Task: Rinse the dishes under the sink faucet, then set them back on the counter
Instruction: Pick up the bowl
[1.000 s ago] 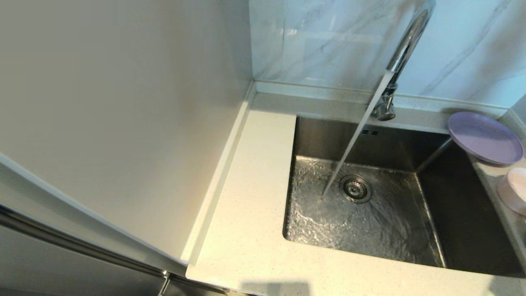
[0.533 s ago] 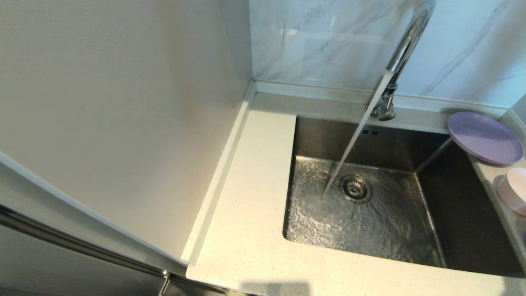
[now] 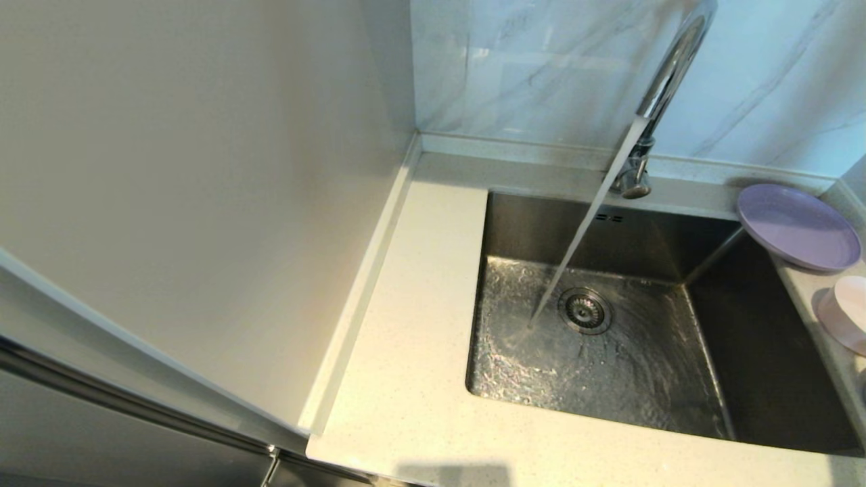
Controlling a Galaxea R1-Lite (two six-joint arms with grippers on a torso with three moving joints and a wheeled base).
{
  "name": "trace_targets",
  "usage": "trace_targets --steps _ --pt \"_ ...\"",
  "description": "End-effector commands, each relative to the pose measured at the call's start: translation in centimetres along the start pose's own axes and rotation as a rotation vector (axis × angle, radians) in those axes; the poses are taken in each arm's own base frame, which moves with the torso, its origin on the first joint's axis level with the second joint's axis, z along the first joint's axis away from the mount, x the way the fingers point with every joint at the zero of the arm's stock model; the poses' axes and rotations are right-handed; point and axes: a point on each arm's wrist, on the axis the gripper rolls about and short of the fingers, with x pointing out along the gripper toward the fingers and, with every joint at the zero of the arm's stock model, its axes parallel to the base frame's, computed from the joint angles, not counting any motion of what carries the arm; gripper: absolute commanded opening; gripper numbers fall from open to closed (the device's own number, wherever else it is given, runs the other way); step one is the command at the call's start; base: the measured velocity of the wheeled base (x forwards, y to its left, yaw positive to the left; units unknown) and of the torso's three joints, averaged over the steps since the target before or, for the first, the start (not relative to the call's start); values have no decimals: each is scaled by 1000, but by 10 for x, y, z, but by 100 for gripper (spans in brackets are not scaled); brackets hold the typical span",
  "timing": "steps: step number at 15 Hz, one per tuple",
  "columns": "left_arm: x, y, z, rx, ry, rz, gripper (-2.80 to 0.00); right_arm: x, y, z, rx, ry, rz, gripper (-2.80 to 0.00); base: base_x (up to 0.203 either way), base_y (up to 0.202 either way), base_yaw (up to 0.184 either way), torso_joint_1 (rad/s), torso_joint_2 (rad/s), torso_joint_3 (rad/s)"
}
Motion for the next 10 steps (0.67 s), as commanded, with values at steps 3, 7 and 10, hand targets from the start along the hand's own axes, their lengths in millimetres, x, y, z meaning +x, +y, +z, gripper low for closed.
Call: trace_targets --steps 3,7,10 --pt "0 0 0 0 1 1 -280 25 11 -2 62 104 19 0 0 0 0 0 0 0" --pt "0 0 0 0 0 1 -280 69 24 8 105 149 63 0 0 0 0 0 0 0" --pt "0 0 0 0 0 1 -280 95 30 20 108 147 67 0 0 0 0 0 0 0"
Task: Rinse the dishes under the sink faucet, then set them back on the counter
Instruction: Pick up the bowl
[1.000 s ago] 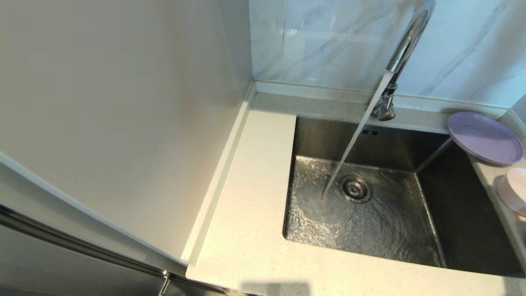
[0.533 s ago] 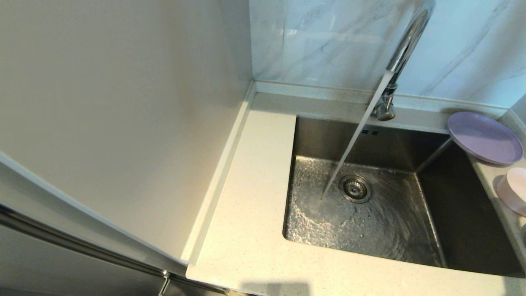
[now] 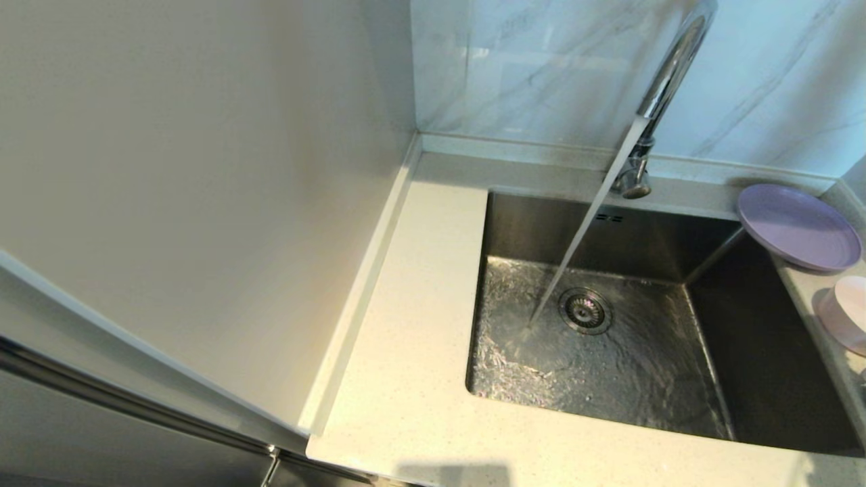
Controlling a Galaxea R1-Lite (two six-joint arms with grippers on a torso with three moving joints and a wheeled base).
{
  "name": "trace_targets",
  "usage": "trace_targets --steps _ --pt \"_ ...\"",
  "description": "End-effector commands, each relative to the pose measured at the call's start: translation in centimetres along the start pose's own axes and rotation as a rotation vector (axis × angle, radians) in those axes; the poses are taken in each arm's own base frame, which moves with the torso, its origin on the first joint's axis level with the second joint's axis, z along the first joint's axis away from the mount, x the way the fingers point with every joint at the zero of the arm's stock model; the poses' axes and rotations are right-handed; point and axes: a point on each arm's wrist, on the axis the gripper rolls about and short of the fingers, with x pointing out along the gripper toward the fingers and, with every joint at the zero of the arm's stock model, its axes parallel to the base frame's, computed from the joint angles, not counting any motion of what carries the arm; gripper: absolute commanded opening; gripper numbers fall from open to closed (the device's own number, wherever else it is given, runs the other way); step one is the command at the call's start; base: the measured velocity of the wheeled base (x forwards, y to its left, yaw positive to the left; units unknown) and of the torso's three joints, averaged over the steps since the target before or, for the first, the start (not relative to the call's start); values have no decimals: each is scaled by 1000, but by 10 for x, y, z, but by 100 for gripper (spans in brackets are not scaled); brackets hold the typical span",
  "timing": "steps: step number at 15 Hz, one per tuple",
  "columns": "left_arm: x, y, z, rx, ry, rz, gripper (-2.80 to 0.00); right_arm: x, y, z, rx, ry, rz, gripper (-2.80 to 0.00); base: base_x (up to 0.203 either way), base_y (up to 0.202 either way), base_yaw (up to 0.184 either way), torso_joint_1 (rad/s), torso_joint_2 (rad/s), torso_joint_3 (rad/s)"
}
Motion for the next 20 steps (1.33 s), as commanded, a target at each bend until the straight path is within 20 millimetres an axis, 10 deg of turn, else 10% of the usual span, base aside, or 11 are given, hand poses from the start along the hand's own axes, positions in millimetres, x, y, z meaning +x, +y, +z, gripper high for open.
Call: trace_targets --steps 1,13,14,20 --pt "0 0 0 0 0 0 -280 25 5 9 -10 54 -6 0 0 0 0 0 0 0" --pt "0 0 0 0 0 0 -280 68 9 25 -8 101 -51 0 0 0 0 0 0 0" --pt "0 0 0 0 0 0 -280 70 9 26 -6 102 -59 -280 0 0 0 0 0 0" --pt "0 0 0 0 0 0 -280 70 8 25 -11 107 -62 -280 0 0 0 0 0 0"
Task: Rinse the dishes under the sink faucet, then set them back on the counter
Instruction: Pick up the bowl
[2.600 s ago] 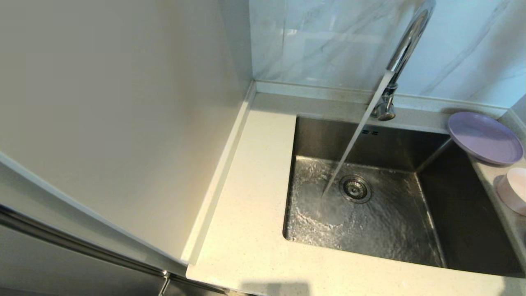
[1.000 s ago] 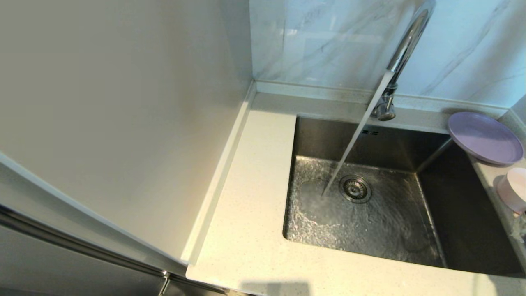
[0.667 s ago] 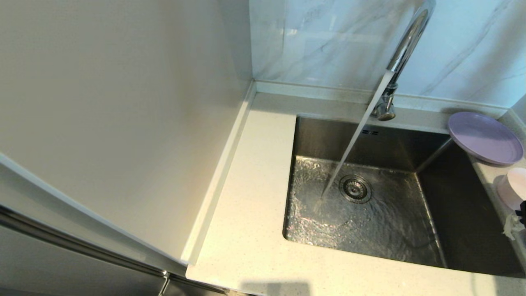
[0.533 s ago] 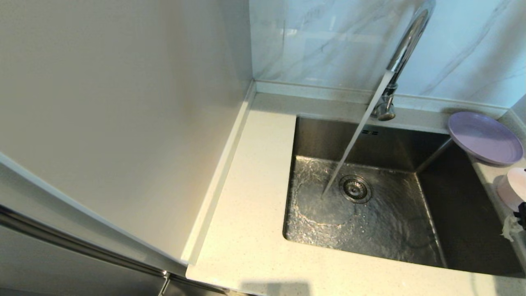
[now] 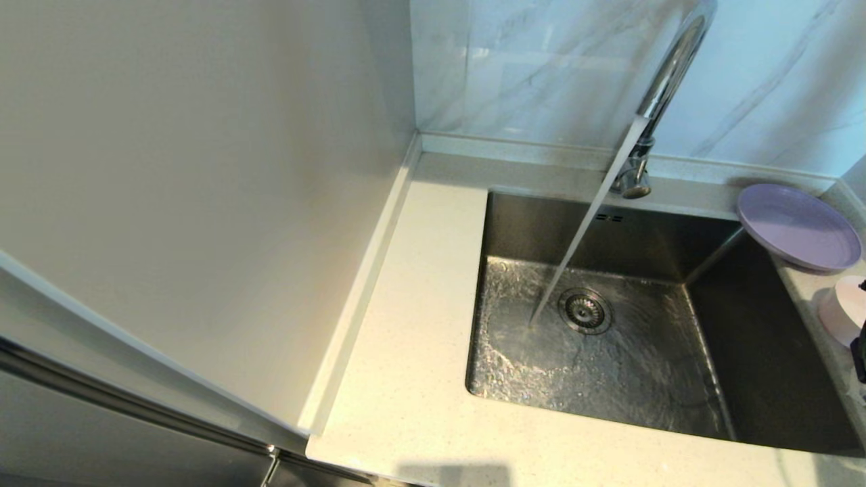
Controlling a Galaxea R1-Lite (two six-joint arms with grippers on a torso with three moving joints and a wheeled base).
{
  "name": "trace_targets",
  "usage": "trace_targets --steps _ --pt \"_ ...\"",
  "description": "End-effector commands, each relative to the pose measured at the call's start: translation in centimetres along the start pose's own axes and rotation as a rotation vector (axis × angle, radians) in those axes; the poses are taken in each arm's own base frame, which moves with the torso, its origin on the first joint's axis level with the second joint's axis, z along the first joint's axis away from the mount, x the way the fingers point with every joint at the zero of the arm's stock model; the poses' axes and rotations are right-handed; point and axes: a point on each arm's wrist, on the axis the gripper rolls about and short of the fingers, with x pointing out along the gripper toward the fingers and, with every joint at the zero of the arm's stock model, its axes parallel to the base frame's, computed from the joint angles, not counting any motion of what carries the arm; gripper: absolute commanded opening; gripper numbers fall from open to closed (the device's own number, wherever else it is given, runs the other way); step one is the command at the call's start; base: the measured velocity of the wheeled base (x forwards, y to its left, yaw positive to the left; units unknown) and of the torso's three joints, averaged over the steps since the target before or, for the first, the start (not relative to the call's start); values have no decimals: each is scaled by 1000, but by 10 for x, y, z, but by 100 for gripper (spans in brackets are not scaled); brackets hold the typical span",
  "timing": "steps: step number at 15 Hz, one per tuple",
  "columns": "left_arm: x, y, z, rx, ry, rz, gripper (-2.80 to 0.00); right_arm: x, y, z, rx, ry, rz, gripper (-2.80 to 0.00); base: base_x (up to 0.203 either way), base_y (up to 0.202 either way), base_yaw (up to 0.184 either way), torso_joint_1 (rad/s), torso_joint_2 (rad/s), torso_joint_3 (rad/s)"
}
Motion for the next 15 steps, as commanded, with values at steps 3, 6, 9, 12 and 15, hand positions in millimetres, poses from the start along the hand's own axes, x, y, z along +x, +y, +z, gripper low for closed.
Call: trace_targets --steps 3,6,9,12,15 --pt "0 0 0 0 0 1 -280 7 -1 -2 4 33 -7 -280 0 0 0 0 0 0" --pt "0 0 0 0 0 1 -280 13 -11 -5 34 60 -20 -280 0 0 0 0 0 0" --pt "0 0 0 0 0 1 -280 3 -24 -21 67 60 -36 -280 0 0 0 0 0 0" --pt "0 0 0 0 0 1 -280 -23 -30 -39 67 -2 -30 -280 0 0 0 0 0 0" --pt "0 0 0 0 0 0 -280 -50 -33 -69 -104 -19 34 -280 0 0 0 0 0 0"
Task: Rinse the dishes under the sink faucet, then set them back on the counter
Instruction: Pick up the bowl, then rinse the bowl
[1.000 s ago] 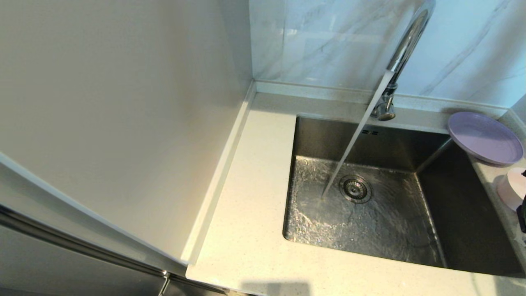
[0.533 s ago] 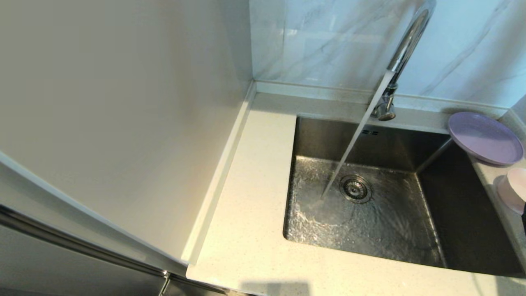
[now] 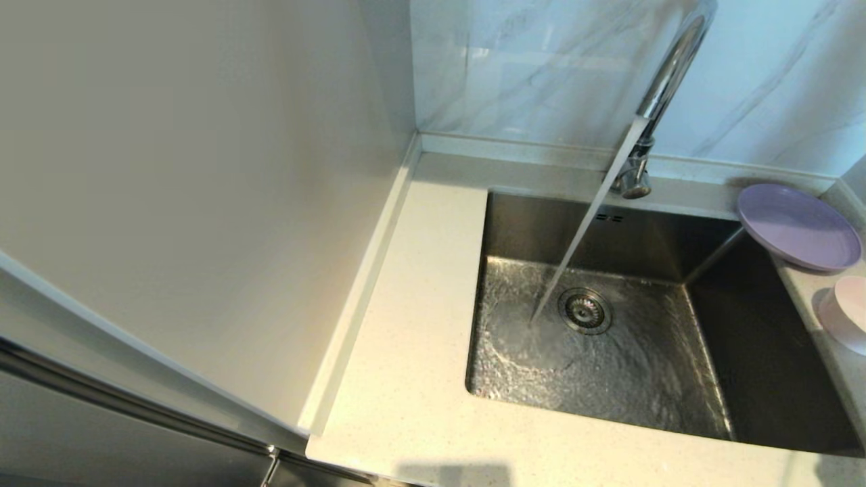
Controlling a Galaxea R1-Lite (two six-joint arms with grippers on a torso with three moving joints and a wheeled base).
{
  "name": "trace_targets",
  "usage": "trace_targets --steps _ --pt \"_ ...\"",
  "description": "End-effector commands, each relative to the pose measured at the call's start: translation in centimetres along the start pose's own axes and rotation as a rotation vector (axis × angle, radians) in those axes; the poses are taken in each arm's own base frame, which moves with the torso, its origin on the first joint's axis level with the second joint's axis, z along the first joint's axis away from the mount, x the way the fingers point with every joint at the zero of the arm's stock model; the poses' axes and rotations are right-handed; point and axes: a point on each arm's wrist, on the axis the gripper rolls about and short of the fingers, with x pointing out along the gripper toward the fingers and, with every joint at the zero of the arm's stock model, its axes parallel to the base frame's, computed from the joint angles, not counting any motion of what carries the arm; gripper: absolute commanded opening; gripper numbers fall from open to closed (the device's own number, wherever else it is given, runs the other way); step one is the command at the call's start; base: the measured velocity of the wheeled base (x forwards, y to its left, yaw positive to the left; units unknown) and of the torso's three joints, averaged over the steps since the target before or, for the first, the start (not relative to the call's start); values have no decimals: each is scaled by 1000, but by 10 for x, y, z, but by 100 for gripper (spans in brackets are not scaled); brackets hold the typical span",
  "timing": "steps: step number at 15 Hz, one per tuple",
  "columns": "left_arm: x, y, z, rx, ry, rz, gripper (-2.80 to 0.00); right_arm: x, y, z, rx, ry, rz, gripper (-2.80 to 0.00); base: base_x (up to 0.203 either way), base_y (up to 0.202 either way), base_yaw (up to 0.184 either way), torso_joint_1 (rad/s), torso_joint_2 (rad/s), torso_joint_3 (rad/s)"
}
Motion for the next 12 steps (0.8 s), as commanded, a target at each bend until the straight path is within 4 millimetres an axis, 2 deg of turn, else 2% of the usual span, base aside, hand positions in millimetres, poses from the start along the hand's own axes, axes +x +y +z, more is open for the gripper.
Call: trace_targets --steps 1,3,5,7,9,12 --pt "0 0 0 0 0 1 -280 -33 -3 -29 -133 -56 49 -280 0 0 0 0 0 0" --pt "0 0 0 0 0 1 -280 -50 -1 -42 -292 -124 128 -280 0 0 0 0 0 0" --pt "0 0 0 0 0 1 -280 -64 8 -49 -532 -209 164 -280 0 0 0 0 0 0" --pt "0 0 0 0 0 1 -280 -81 23 -47 -701 -312 212 -280 0 0 0 0 0 0" --pt "0 0 0 0 0 1 -280 -101 41 -42 -827 -428 335 -280 0 0 0 0 0 0" --pt "0 0 0 0 0 1 -280 -115 70 -41 -1001 -505 531 -280 0 0 0 0 0 0"
